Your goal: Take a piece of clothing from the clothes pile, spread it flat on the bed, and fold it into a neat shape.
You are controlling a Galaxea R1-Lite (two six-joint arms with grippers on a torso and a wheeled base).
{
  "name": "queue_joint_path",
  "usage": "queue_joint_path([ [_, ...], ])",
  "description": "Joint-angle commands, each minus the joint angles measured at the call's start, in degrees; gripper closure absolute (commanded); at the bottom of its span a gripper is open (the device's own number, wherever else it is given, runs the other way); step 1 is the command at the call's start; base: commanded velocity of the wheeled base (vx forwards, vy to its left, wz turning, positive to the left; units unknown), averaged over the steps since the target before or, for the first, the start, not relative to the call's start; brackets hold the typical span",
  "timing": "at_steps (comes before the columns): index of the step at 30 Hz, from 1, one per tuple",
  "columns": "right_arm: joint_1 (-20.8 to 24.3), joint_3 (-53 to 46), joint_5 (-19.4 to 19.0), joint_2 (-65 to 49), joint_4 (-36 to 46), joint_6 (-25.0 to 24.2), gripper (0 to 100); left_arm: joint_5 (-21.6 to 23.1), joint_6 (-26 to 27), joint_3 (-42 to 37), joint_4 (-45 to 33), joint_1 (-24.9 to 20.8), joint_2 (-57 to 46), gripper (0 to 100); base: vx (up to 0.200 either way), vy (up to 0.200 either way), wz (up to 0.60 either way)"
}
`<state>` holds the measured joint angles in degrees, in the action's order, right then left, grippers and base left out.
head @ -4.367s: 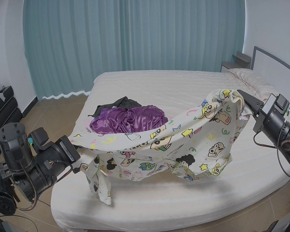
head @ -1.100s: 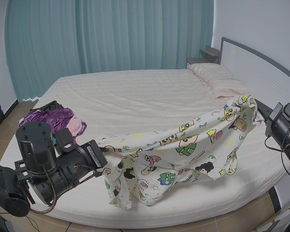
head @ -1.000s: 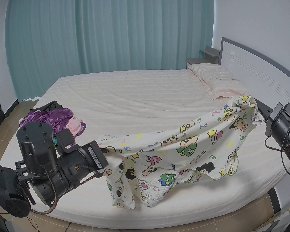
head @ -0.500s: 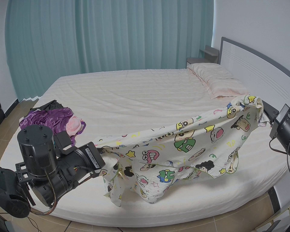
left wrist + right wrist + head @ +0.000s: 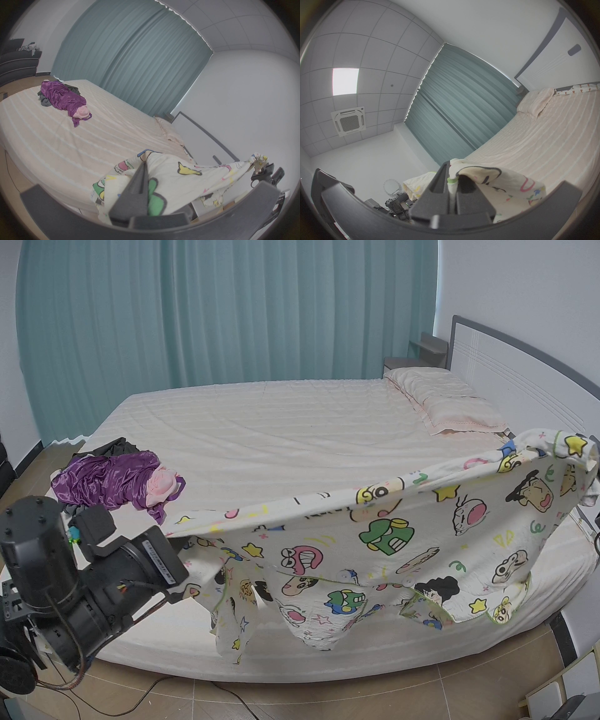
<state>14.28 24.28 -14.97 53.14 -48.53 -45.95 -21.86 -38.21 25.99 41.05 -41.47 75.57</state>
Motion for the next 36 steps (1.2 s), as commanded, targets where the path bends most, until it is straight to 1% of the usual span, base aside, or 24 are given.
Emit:
queue_joint_path([
  [1,0.1,2.3,-1.0,-5.9,2.1,0.4,100,-0.3,0.2,-1.0,-0.4,-0.3,-6.6,100,0.0,0.0,0.0],
  [2,0.1,3.8,-3.3,-7.4,4.5,0.4,100,-0.3,1.0,-1.8,-2.2,-0.3,-8.6,100,0.0,0.0,0.0],
  [3,0.1,4.2,-4.2,-8.1,5.0,0.4,100,-0.2,1.2,-1.9,-3.1,-0.3,-9.0,100,0.0,0.0,0.0],
  [6,-0.2,5.1,-5.2,-8.2,6.3,0.5,100,0.0,1.2,-2.2,-5.3,-0.3,-9.3,100,0.0,0.0,0.0],
  [10,-0.3,6.5,-5.2,-6.8,6.6,0.5,100,0.1,1.3,-2.8,-7.2,-0.3,-8.9,100,0.0,0.0,0.0],
  [15,-0.3,9.1,-5.3,-4.5,6.8,0.4,100,0.2,1.1,-3.0,-7.4,-0.3,-7.6,100,0.0,0.0,0.0],
  [21,-0.6,6.2,-5.2,-0.4,6.4,0.3,100,0.3,0.8,-3.1,-7.4,-0.6,-4.5,100,0.0,0.0,0.0],
  [25,-1.3,6.7,-5.2,1.5,6.4,0.5,100,0.3,0.8,-3.7,-7.3,-1.2,-1.7,100,0.0,0.0,0.0],
  [30,-3.3,8.3,-5.2,8.0,4.1,1.2,100,0.2,0.3,-3.3,-7.0,-0.9,4.1,100,0.0,0.0,0.0],
  [33,-4.4,8.9,-5.2,11.3,1.7,1.2,100,0.3,-0.9,-2.6,-6.9,-0.8,5.9,100,0.0,0.0,0.0],
  [35,-5.3,8.9,-5.2,15.2,-1.5,1.2,100,0.3,-2.0,-0.7,-6.8,-0.2,8.6,100,0.0,0.0,0.0],
  [36,-5.6,8.9,-5.2,16.2,-2.3,1.2,100,0.2,-2.1,-0.2,-6.8,0.2,9.3,100,0.2,0.0,0.0],
])
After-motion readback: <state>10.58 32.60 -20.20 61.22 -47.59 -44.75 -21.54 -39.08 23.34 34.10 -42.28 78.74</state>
